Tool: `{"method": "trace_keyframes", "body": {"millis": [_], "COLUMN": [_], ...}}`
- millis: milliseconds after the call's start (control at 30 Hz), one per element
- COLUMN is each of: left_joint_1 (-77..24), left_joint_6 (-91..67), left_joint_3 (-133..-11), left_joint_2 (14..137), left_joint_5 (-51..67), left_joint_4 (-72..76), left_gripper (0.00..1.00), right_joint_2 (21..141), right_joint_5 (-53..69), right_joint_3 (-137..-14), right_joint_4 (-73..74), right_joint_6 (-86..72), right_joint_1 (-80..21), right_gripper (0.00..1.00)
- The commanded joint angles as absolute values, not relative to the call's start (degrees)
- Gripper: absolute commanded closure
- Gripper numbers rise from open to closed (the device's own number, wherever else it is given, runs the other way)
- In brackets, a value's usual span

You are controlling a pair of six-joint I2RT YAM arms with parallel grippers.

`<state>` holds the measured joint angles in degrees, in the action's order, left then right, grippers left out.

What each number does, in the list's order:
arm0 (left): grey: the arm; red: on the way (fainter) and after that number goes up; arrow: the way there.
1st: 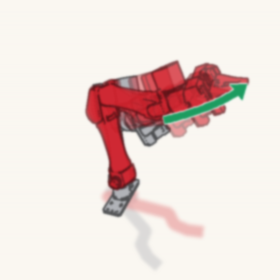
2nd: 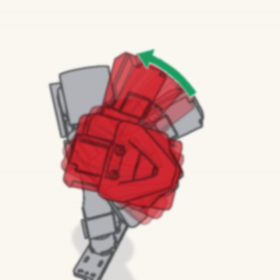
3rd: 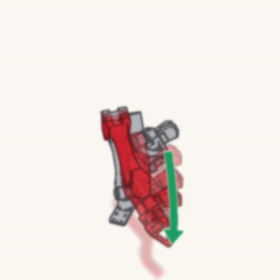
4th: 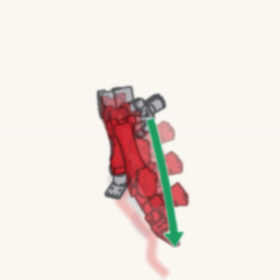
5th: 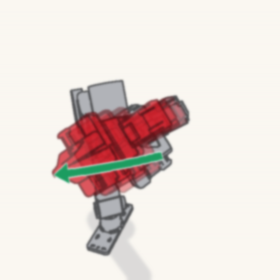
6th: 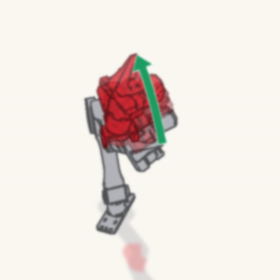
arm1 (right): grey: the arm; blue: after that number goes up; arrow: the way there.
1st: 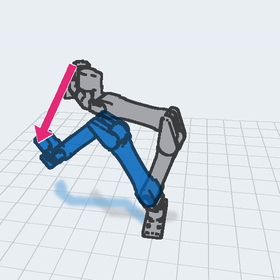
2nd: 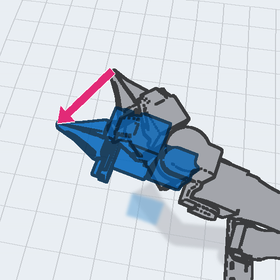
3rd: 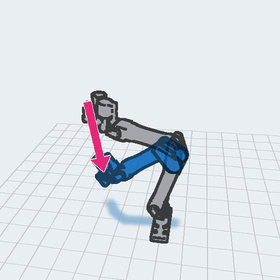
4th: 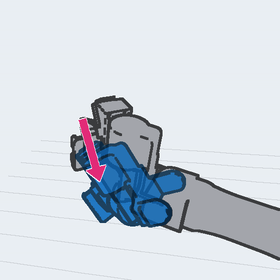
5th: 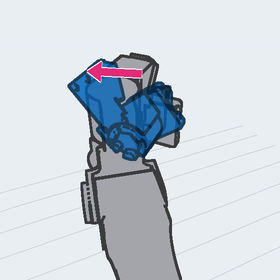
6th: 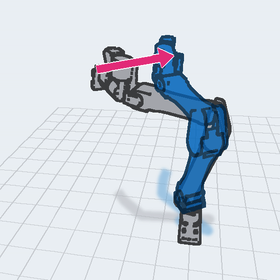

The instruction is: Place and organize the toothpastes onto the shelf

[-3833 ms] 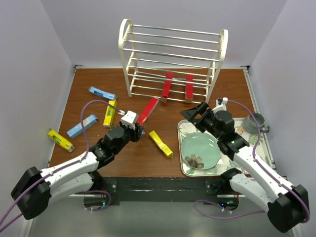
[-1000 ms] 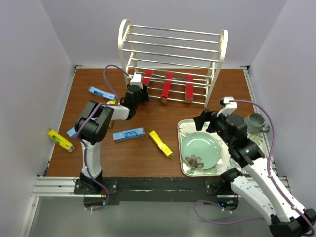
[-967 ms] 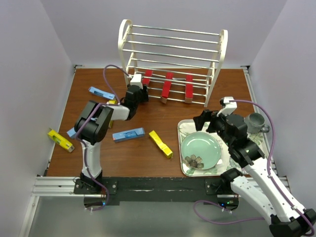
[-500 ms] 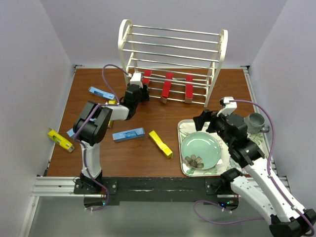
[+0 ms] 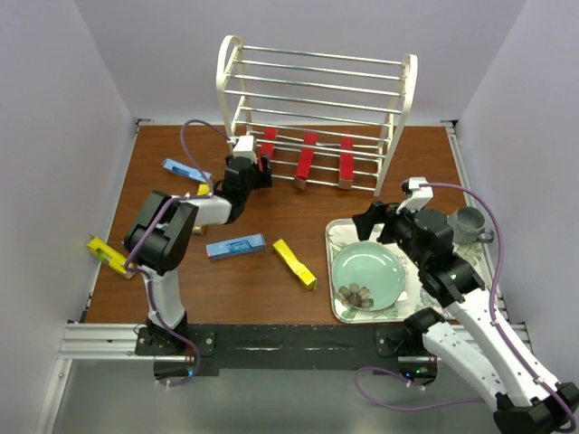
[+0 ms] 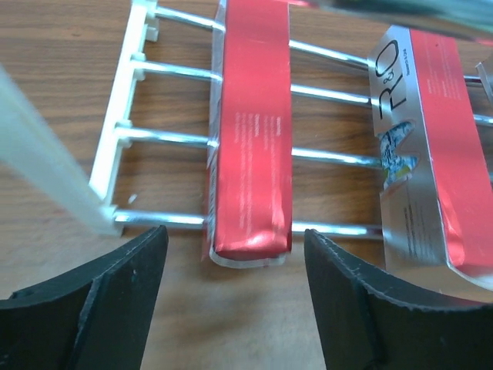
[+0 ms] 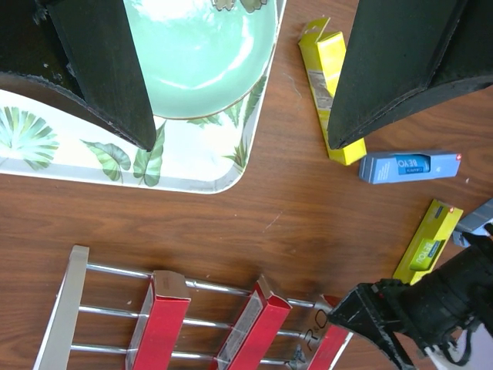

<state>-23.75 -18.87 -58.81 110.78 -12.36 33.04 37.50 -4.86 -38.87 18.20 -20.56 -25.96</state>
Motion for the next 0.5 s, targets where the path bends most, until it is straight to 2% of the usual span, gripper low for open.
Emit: {"method": "trace_keyframes", "body": {"millis": [0,167,467], "left_joint_1": [-23.8,-23.8,-23.8], "left_joint_6": [-18.5,-17.2,-12.6], "left_joint_3": [-55.7,-50.3,-40.3], "left_joint_2": [101.7,93.1,72.3], "left_joint_5": [-13.7,-13.5,-15.8], "left_joint_4": [31.2,24.9,11.2], "left_gripper": [0.18,0.08,0.04], "right_joint_2": [38.3,41.5,47.6], "right_joint_5": [-3.0,-0.1,8.1], "right_joint_3": [-39.3,-41.2,-40.3], "right_joint_4": [17.0,19.1,19.3], "right_joint_6": [-20.0,-17.9,-18.0], "right_joint_1": [-25.9,-25.9,-28.0], "right_gripper": [0.02,0.01,0.02]}}
